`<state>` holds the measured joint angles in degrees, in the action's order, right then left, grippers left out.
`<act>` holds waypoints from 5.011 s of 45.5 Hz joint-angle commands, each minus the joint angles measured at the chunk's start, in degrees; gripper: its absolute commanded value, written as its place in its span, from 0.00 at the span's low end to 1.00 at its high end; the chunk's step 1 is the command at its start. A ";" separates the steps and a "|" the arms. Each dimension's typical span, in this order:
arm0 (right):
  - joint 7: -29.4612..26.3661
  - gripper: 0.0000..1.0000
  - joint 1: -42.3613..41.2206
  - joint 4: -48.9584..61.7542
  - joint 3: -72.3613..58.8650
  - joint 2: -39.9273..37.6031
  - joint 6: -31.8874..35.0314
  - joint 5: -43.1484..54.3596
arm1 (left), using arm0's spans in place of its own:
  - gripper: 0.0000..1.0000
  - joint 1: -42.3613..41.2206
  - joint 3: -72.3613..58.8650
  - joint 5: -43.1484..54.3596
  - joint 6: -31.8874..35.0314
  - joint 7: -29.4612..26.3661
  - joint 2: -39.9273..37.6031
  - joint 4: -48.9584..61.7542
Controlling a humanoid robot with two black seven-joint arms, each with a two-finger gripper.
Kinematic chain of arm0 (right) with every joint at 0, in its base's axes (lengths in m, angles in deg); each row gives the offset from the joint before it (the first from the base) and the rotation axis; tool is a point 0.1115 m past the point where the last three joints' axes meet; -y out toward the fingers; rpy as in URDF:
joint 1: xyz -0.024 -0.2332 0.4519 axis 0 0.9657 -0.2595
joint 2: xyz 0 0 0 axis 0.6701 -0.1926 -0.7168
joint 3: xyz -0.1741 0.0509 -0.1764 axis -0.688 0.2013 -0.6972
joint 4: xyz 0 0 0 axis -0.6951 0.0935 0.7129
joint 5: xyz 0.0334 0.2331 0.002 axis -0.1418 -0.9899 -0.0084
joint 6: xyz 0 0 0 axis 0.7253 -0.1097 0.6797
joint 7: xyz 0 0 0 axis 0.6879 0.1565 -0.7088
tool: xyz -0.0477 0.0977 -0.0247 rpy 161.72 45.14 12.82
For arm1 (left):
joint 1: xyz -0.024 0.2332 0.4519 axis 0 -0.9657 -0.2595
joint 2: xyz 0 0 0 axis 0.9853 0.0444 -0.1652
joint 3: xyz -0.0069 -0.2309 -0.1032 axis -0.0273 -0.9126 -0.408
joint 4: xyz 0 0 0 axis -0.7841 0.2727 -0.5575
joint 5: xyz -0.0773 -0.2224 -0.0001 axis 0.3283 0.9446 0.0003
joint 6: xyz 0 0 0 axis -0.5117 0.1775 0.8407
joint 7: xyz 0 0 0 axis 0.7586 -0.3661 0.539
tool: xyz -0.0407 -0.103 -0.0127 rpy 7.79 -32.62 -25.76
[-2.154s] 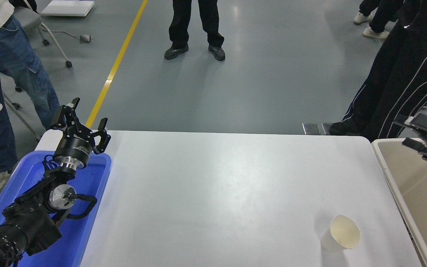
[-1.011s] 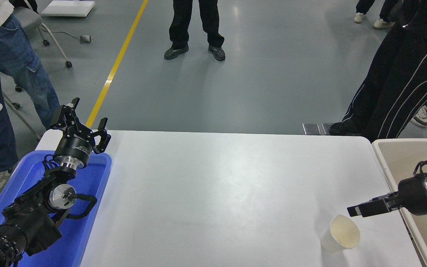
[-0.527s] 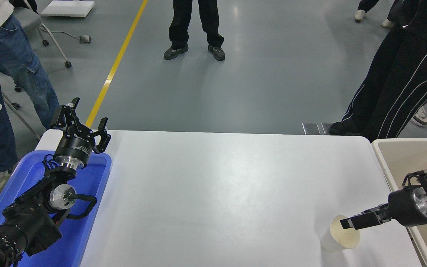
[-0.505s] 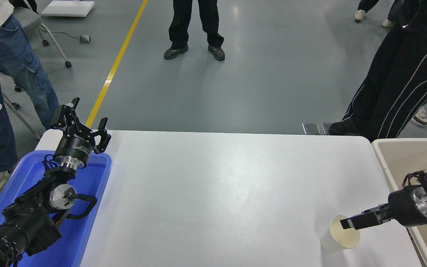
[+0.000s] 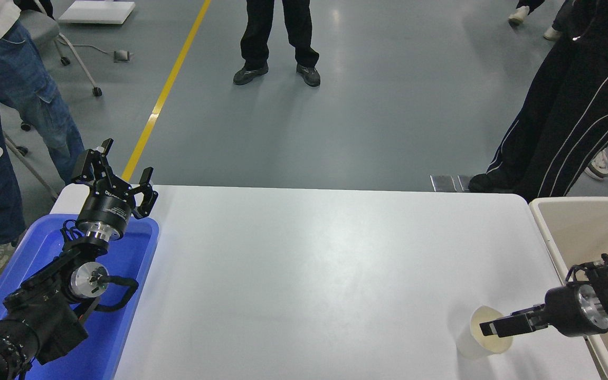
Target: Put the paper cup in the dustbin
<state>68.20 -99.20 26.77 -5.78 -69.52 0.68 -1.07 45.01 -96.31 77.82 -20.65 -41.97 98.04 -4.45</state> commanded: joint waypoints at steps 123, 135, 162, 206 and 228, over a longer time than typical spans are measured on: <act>6.31 0.00 -29.23 -1.97 -2.76 -18.53 8.61 -18.75 | 1.00 0.00 0.00 -0.08 0.00 0.06 0.00 0.00; 6.31 0.00 -19.39 25.27 -3.38 -12.47 8.61 -28.41 | 1.00 0.00 0.00 -0.08 0.00 -0.03 0.00 0.00; 0.17 0.00 -1.19 62.99 -2.59 3.27 8.26 -38.87 | 1.00 0.00 0.00 0.01 0.00 0.06 0.00 0.00; -21.38 0.00 11.64 64.32 -2.50 20.23 -2.90 -54.61 | 1.00 0.00 0.00 0.01 0.00 0.06 0.00 0.00; -21.20 0.98 12.35 62.48 -1.98 20.32 -14.42 -61.19 | 1.00 0.00 0.00 0.01 0.00 -0.03 0.00 0.00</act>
<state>47.22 -87.29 90.65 -8.03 -49.49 -8.42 -57.49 45.01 -96.31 77.81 -20.65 -41.98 98.04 -4.45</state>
